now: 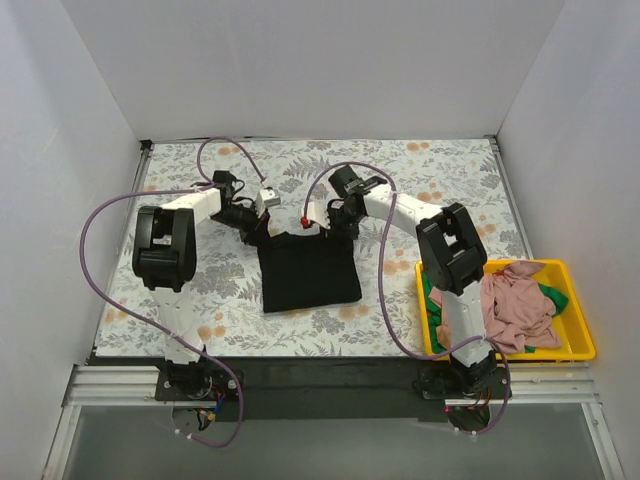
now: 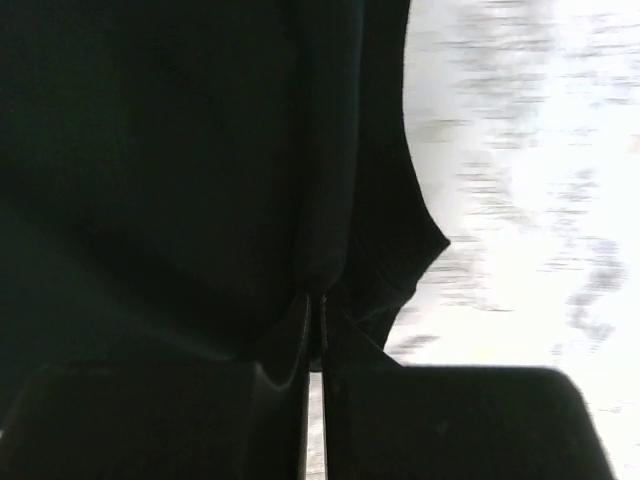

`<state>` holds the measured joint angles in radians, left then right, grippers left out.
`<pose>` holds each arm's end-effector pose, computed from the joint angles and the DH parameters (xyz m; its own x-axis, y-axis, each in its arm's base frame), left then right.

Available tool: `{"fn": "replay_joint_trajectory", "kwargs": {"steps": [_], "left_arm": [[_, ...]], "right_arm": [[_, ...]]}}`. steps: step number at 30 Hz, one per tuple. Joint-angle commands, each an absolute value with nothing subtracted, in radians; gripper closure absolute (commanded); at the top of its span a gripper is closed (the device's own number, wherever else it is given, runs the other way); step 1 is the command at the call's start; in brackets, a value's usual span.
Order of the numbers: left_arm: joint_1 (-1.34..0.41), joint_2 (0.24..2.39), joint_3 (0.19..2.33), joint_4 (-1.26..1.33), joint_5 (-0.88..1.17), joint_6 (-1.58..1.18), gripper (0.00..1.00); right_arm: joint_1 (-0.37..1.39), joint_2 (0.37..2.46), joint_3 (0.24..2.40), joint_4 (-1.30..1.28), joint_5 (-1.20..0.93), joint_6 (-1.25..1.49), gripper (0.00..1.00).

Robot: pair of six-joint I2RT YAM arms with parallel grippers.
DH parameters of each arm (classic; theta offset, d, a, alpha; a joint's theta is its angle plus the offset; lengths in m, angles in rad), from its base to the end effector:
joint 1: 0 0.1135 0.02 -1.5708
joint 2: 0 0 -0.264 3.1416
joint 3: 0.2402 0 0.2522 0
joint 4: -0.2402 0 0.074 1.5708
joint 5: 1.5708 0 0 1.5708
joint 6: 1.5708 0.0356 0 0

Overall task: Fold and stack the t-shirts
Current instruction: Fold the tshirt

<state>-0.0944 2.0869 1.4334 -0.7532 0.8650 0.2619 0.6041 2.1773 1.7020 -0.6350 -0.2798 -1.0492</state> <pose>0.3928 -0.0644 0.1460 -0.9008 0.2540 -0.3522 0.4329 0.5883 -0.6830 0.3762 0.2716 0.1747 0.1935 -0.8789 -0.4359 -0.9616 -0.0818 -0.2620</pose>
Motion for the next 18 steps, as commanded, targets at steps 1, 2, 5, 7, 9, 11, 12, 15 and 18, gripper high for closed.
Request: {"fn": "replay_joint_trajectory", "kwargs": {"steps": [1,2,5,7,9,11,12,15,18], "left_arm": [[-0.121,1.933,1.342,-0.853,0.917,0.377,1.0],[-0.127,1.915,1.298,-0.871,0.919,0.418,1.0],[-0.158,1.832,1.182,-0.87,0.89,0.428,0.95],[-0.164,1.801,1.148,-0.859,0.885,0.423,0.86],[-0.163,1.793,1.138,-0.882,0.882,0.417,0.71],[-0.138,1.769,1.149,-0.896,0.909,0.416,0.61],[-0.127,1.749,1.157,-0.882,0.949,0.402,0.57],[-0.126,1.675,1.149,-0.771,0.975,0.356,0.54],[-0.176,1.649,1.147,-0.643,0.974,0.236,0.52]], "right_arm": [[0.627,2.077,1.619,-0.799,-0.382,-0.956,0.99],[0.627,2.062,1.579,-0.81,-0.391,-0.947,0.99],[0.63,2.019,1.501,-0.819,-0.422,-0.91,0.99],[0.629,2.01,1.49,-0.836,-0.44,-0.879,0.92],[0.629,2.003,1.502,-0.902,-0.491,-0.867,0.6],[0.606,1.993,1.511,-0.939,-0.55,-0.816,0.43],[0.591,1.98,1.529,-0.943,-0.58,-0.79,0.43],[0.514,1.996,1.595,-0.948,-0.695,-0.672,0.44],[0.439,2.086,1.756,-0.95,-0.811,-0.525,0.52]]}}
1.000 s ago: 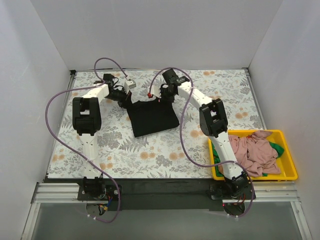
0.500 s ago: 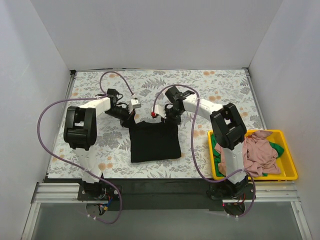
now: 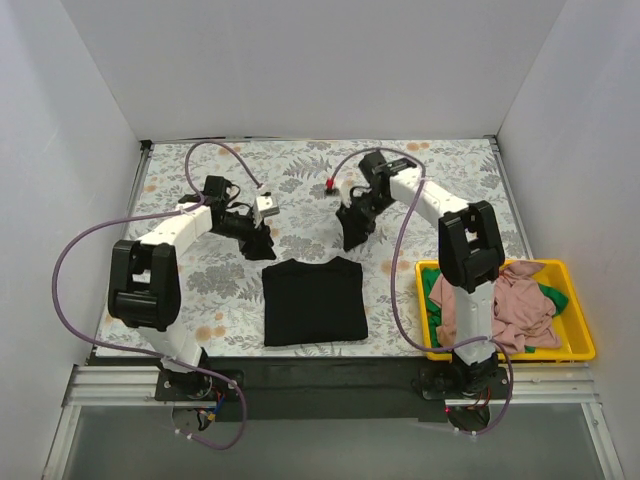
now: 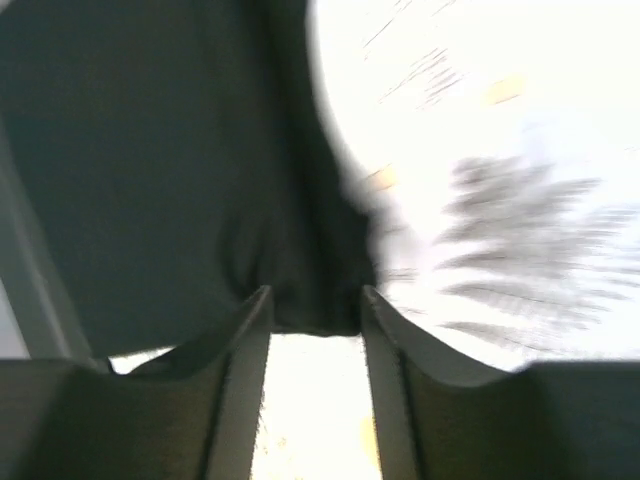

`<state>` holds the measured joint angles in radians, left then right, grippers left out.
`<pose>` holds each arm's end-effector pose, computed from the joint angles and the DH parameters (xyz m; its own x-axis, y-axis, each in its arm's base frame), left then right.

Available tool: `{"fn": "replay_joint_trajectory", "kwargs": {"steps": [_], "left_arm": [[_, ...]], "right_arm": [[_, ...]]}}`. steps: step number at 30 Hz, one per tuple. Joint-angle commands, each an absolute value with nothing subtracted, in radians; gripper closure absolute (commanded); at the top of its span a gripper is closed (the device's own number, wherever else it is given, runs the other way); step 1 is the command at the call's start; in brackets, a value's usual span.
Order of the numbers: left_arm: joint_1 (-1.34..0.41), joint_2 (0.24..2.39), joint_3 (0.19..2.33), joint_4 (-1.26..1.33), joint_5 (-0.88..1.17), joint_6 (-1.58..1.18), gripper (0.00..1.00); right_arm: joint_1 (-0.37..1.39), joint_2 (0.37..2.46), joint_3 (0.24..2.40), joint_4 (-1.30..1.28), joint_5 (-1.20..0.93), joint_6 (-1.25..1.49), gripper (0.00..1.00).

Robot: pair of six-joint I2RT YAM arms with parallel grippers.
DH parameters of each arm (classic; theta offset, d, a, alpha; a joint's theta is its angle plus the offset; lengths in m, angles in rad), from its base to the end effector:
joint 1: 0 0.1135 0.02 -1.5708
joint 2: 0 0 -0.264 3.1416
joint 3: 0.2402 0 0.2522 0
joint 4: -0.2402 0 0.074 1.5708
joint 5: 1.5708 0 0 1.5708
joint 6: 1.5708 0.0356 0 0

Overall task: Fold and stack the t-shirts
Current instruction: Fold the tshirt

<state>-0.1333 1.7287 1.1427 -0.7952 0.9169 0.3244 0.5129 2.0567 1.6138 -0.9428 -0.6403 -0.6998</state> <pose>0.3102 -0.0701 0.1948 -0.8496 0.3095 -0.4271 0.5274 0.5110 -0.6788 0.3461 0.2193 0.1954 -0.3400 -0.7842 -0.5190 -0.9259 0.1826 0.3307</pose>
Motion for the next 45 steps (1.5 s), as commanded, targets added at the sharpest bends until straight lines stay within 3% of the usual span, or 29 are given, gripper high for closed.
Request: {"fn": "replay_joint_trajectory", "kwargs": {"steps": [1,5,11,17,26,45], "left_arm": [[-0.219,1.652,1.147,-0.62,0.957,0.197,0.52],[-0.327,1.7,1.147,-0.529,0.896,0.147,0.52],[-0.414,1.79,1.166,-0.45,0.856,0.141,0.52],[-0.477,1.842,1.177,-0.448,0.834,0.161,0.55],[-0.485,1.81,1.15,-0.463,0.824,0.198,1.0],[-0.512,1.575,0.96,-0.267,0.732,0.258,1.0]], "right_arm": [[0.427,2.114,1.837,-0.95,-0.857,-0.484,0.55],[0.419,2.224,1.936,-0.939,-0.939,-0.371,0.76],[0.434,2.325,1.956,-0.878,-0.994,-0.239,0.89],[0.459,2.358,1.934,-0.83,-0.986,-0.193,0.93],[0.521,2.39,1.913,-0.819,-1.014,-0.21,0.95],[0.583,2.499,1.795,-0.825,-1.086,-0.314,0.99]]}}
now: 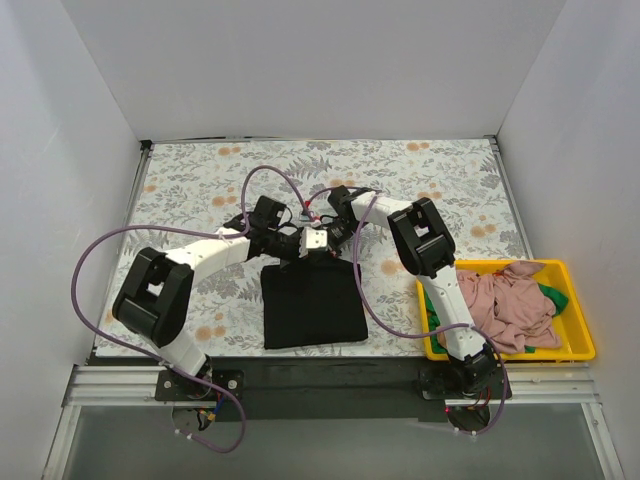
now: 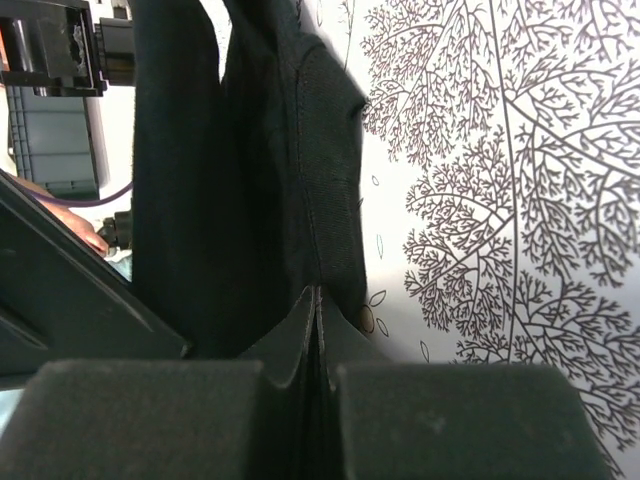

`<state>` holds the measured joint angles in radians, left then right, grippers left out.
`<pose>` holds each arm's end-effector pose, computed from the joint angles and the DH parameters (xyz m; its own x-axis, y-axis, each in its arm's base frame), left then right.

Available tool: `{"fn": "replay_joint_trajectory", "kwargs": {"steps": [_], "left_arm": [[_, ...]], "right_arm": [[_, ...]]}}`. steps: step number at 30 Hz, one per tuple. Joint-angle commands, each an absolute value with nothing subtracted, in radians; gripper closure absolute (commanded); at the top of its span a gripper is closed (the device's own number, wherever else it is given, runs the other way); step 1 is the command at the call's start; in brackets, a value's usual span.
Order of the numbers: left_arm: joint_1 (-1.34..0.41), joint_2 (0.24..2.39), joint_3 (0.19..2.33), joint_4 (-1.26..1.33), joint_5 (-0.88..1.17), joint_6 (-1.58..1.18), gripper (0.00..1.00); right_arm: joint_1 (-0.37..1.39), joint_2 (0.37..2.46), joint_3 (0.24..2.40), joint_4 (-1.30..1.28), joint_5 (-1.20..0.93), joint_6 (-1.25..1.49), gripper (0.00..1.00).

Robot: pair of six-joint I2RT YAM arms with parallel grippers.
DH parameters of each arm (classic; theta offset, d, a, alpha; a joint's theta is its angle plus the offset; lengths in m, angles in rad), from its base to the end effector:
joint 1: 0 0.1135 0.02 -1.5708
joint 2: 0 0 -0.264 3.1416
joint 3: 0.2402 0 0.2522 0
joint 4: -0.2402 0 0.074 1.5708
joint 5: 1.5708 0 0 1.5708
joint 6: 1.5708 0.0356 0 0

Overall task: Fold and stack the t-shirts
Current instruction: Fold the tshirt

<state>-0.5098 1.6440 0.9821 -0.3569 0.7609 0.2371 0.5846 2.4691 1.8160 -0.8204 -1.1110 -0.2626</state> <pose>0.2688 -0.1784 0.1886 -0.5653 0.5109 -0.6476 0.8249 0.3453 -0.4476 0.3712 0.2839 0.0874 -0.7191 -0.6140 -0.3253 -0.5221 0.1684 0.8361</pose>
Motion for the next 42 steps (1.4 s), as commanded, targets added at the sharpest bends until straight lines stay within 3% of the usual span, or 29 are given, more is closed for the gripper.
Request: {"fn": "replay_joint_trajectory", "kwargs": {"steps": [1,21,31,42], "left_arm": [[-0.512,1.571,0.957,-0.255,0.726,0.258,1.0],[-0.512,1.523,0.802,0.116,0.598,0.255,1.0],[-0.532,1.419,0.703,0.13,0.666,0.362,1.0],[-0.546,1.41,0.667,0.147,0.666,0.413,1.0]], "right_arm": [[0.583,2.5,1.789,-0.827,-1.089,-0.318,0.99],[0.578,2.488,1.804,-0.833,-1.1,-0.328,0.99],[0.548,2.392,1.93,-0.896,-1.02,-0.343,0.94],[0.54,2.511,1.983,-0.969,-0.96,-0.428,0.95]]}}
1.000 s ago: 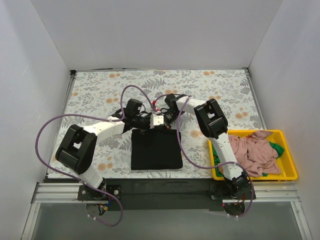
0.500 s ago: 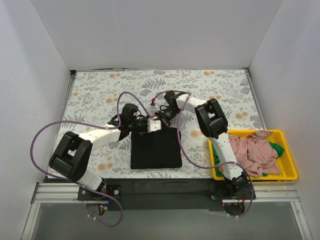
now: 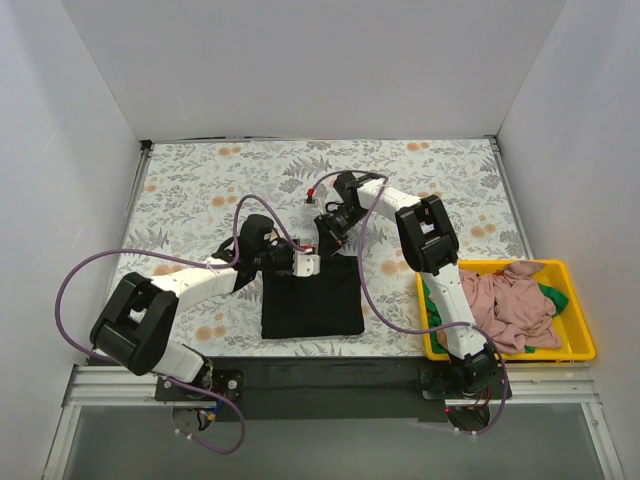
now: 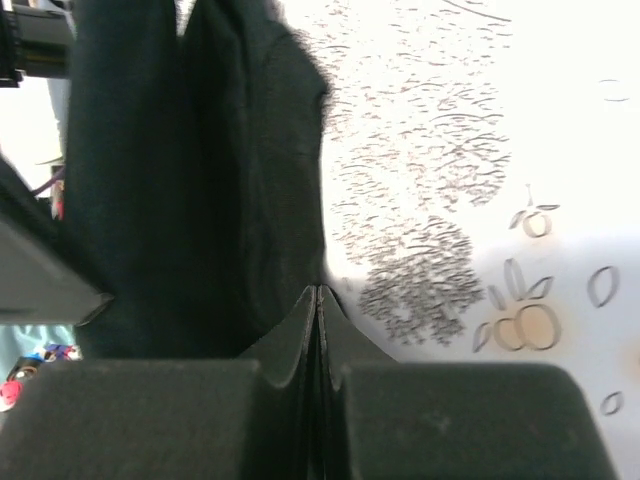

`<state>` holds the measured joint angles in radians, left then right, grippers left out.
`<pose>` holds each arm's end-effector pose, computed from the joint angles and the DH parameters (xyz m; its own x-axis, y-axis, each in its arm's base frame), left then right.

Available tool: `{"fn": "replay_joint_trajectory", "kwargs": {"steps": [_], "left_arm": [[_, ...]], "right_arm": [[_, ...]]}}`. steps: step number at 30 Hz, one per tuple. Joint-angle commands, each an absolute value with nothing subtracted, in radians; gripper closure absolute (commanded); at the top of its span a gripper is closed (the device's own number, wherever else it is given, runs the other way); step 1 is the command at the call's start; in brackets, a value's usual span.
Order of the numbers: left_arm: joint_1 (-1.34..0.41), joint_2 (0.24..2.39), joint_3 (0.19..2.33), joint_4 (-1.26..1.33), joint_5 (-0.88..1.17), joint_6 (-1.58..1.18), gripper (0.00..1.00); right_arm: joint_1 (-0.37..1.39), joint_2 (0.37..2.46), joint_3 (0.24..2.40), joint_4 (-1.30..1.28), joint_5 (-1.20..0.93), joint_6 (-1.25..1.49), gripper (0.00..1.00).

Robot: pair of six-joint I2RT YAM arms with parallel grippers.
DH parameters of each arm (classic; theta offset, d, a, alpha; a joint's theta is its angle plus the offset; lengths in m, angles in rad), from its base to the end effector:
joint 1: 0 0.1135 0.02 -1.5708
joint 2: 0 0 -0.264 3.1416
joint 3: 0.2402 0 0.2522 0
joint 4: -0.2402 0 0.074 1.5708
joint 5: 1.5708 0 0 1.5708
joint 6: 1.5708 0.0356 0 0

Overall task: Fold and stack the t-shirts
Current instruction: Fold the tshirt

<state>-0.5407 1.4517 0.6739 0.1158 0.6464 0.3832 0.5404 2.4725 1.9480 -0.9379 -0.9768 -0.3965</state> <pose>0.2342 -0.1656 0.1835 -0.1829 0.4579 -0.8700 0.9559 0.2896 -0.0485 0.3958 0.2719 0.1131 -0.6454 -0.6393 -0.4180 -0.6657 0.2026 0.7181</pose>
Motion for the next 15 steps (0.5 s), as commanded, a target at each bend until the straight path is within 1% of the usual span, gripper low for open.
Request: {"fn": "replay_joint_trajectory", "kwargs": {"steps": [1,7,15], "left_arm": [[-0.546,1.411,0.667,0.152,0.666,0.414,1.0],[-0.546,1.443,0.678,0.212,0.637,0.417,1.0],[-0.545,1.512,0.687,0.31,0.58,0.437,1.0]], "right_arm": [[0.545,2.526,1.982,-0.971,-0.953,-0.429,0.95],[0.549,2.545,1.93,-0.971,-0.965,-0.454,0.96],[0.549,2.536,1.925,-0.974,-0.957,-0.468,0.96]]}}
